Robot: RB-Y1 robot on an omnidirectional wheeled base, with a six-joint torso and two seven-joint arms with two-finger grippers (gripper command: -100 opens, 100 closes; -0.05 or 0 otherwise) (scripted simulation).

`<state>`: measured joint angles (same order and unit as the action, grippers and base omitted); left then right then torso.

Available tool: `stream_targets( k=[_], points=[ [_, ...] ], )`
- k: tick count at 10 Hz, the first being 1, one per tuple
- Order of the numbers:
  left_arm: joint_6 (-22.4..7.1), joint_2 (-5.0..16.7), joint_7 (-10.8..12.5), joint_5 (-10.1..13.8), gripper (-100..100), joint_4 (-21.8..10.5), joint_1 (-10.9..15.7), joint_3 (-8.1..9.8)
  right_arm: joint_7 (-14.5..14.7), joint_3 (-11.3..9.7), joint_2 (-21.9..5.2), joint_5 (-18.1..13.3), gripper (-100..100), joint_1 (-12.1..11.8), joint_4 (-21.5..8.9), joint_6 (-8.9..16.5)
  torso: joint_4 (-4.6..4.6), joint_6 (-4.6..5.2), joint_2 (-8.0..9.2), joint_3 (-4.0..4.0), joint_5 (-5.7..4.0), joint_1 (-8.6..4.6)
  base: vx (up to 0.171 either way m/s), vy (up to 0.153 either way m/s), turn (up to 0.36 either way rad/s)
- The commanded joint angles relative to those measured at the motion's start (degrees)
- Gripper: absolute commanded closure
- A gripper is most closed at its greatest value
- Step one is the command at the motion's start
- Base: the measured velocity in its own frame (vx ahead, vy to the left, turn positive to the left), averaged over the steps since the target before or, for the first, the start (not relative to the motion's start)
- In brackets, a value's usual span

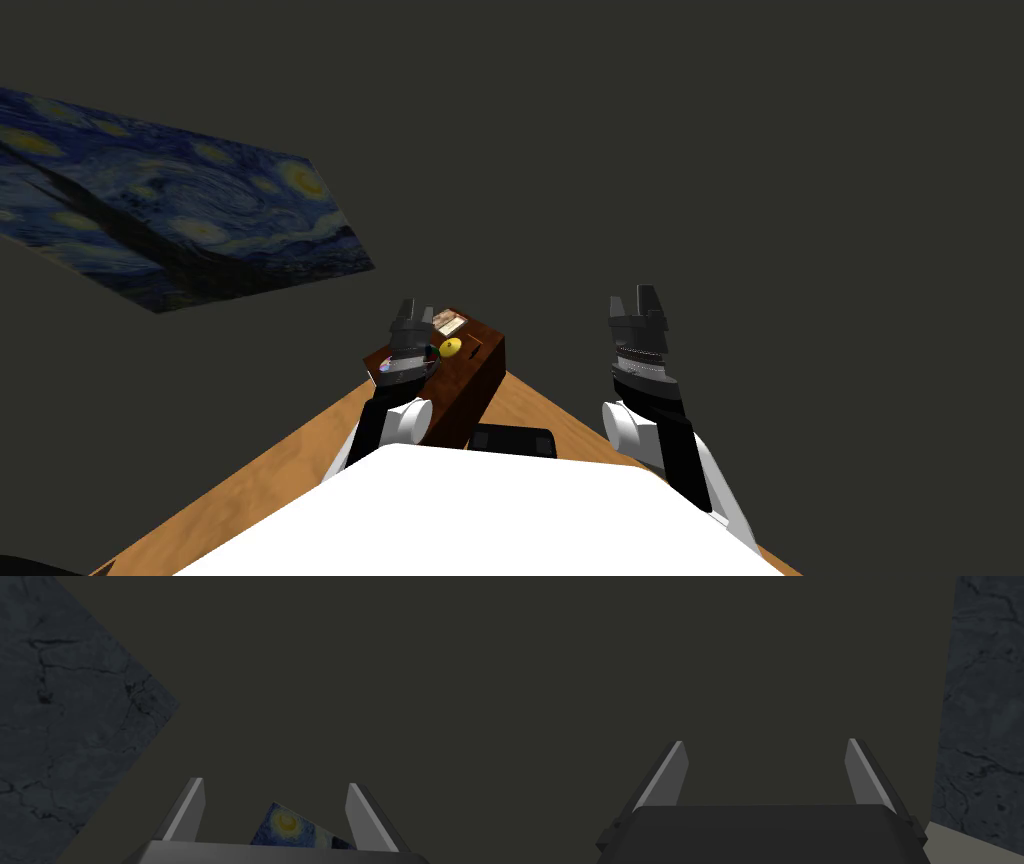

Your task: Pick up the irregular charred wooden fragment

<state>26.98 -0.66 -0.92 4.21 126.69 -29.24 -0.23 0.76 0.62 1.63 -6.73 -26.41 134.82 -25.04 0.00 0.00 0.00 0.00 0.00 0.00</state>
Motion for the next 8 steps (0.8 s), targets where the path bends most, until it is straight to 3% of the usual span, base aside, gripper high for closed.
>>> stream_targets(
  k=[1,7,8],
  points=[
    [-1.42,2.10,1.14,1.36,-100,-2.03,0.82,-0.13,0.00,0.00,0.00,0.00,0,0.00,0.00,0.00,0.00,0.00,0.00,0.00,0.00,0.00,0.017,-0.001,-0.049],
    [-7.35,6.61,5.84,7.02,-100,-10.52,4.19,-0.72,0.00,0.00,0.00,0.00,0,0.00,0.00,0.00,-0.03,0.01,-0.14,-0.09,0.00,-0.01,0.029,-0.001,-0.055],
    [-7.35,6.61,5.84,7.02,-100,-10.52,4.19,-0.72,0.00,0.00,0.00,0.00,0,0.00,0.00,0.00,-0.03,0.00,-0.12,-0.07,0.00,-0.01,0.018,-0.002,-0.016]
  ],
)
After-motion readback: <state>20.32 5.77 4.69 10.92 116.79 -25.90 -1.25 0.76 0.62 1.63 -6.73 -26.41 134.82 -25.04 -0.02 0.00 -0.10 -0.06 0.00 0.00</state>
